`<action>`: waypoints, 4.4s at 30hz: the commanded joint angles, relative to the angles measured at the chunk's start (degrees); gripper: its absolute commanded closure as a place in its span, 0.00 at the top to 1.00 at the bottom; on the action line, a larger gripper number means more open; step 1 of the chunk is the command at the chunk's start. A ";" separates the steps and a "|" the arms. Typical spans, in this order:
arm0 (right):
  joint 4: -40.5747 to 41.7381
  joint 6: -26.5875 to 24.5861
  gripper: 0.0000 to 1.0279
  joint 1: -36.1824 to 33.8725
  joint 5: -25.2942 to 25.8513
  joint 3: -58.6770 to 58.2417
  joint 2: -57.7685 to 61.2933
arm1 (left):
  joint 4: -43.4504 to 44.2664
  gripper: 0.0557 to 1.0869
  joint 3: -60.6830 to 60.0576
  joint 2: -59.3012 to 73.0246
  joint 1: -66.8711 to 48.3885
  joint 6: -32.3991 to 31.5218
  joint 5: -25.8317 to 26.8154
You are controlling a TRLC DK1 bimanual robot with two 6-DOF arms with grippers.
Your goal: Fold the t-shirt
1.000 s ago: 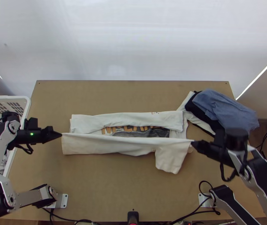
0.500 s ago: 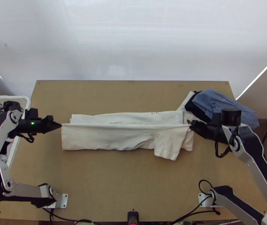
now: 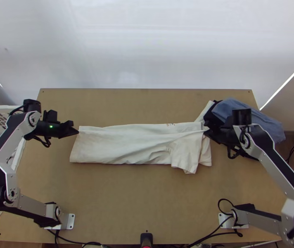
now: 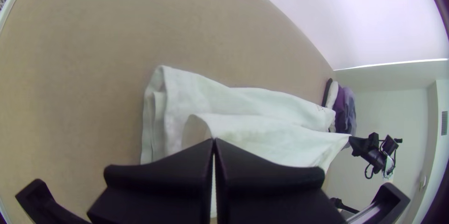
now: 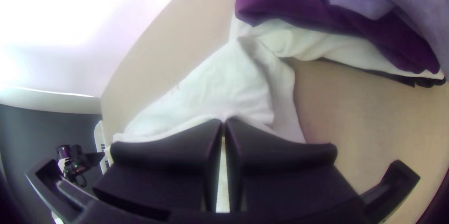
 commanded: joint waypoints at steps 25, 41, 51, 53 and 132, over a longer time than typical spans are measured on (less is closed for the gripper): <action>17.41 1.77 0.03 7.90 15.89 -0.05 10.25 | 2.06 0.03 2.27 5.09 -2.40 -2.86 -6.15; 20.14 3.44 0.19 7.99 26.62 -0.05 14.91 | 3.56 0.03 1.91 6.85 -1.17 -3.65 -11.60; 18.73 2.21 0.85 9.39 26.70 2.50 8.49 | 6.99 0.70 0.16 3.16 2.00 -3.04 -12.22; 17.77 2.21 0.85 9.92 26.62 4.35 6.21 | 8.30 0.96 0.33 1.84 2.96 -4.35 -12.13; 10.47 12.84 0.90 15.81 -1.25 11.82 17.99 | 17.88 0.03 -13.56 3.07 7.18 4.35 9.49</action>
